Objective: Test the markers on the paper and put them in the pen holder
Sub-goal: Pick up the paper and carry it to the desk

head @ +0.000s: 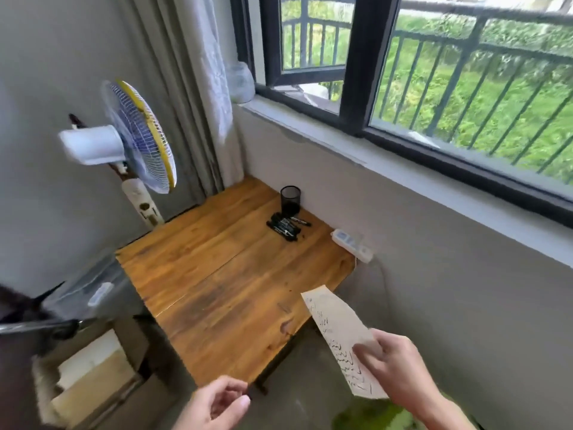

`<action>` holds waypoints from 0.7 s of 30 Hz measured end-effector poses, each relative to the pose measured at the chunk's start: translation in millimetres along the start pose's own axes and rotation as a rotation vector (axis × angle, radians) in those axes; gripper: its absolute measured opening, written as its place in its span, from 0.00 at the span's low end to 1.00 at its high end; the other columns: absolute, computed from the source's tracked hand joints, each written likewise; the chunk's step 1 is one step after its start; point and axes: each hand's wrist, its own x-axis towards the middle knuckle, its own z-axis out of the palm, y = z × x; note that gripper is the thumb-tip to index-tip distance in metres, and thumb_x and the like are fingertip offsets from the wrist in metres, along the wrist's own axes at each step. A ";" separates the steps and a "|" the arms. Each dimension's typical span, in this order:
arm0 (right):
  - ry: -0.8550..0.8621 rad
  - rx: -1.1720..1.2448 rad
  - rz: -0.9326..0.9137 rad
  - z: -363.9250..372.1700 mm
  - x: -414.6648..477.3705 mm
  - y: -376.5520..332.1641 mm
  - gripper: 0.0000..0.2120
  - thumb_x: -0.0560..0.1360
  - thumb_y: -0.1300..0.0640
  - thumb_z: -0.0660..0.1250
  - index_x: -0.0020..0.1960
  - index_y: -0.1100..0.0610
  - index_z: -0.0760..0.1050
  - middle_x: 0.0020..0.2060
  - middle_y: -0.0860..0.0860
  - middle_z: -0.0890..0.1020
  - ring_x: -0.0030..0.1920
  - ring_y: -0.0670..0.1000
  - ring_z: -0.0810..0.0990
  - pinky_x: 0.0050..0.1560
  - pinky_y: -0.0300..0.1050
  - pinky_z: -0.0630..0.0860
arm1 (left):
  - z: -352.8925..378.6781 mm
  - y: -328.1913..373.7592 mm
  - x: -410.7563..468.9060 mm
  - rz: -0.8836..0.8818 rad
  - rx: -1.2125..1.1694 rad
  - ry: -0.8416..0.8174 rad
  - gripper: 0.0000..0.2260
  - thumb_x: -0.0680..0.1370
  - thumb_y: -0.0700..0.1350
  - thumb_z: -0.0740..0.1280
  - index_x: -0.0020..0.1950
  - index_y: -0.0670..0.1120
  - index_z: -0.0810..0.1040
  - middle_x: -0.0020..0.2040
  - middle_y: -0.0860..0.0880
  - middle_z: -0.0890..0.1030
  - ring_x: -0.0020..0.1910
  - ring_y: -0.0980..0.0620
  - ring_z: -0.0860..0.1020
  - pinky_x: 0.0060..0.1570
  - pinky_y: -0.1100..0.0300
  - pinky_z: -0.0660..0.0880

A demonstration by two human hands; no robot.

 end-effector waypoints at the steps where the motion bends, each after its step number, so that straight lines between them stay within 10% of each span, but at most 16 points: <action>1: -0.034 0.002 -0.023 0.9 14.6 -8.0 0.16 0.70 0.54 0.69 0.30 0.54 0.64 0.22 0.46 0.68 0.28 0.46 0.61 0.31 0.44 0.63 | -4.0 -1.6 2.6 -0.046 -0.054 0.031 0.31 0.48 0.69 0.75 0.42 0.49 0.83 0.43 0.42 0.83 0.45 0.48 0.82 0.48 0.62 0.73; 4: -0.127 -0.038 -0.070 5.0 57.6 -23.3 0.17 0.70 0.52 0.68 0.28 0.52 0.64 0.22 0.45 0.69 0.26 0.46 0.63 0.30 0.42 0.63 | -13.4 -2.7 18.0 -0.143 -0.149 0.096 0.30 0.47 0.64 0.78 0.40 0.46 0.83 0.42 0.40 0.84 0.44 0.45 0.82 0.48 0.58 0.74; 9: -0.163 -0.092 -0.125 15.7 117.9 -36.8 0.13 0.71 0.50 0.67 0.35 0.56 0.67 0.24 0.49 0.73 0.28 0.45 0.64 0.31 0.44 0.67 | -24.8 25.9 76.7 -0.135 -0.149 0.076 0.07 0.72 0.47 0.71 0.47 0.46 0.80 0.49 0.38 0.81 0.45 0.47 0.81 0.41 0.64 0.72; 21: -0.323 -0.307 -0.148 1.8 235.2 -41.8 0.12 0.72 0.48 0.71 0.35 0.54 0.76 0.30 0.47 0.82 0.30 0.45 0.78 0.34 0.47 0.77 | -18.6 55.7 144.4 -0.096 -0.240 0.214 0.09 0.68 0.55 0.70 0.44 0.54 0.80 0.43 0.45 0.82 0.45 0.48 0.79 0.51 0.56 0.74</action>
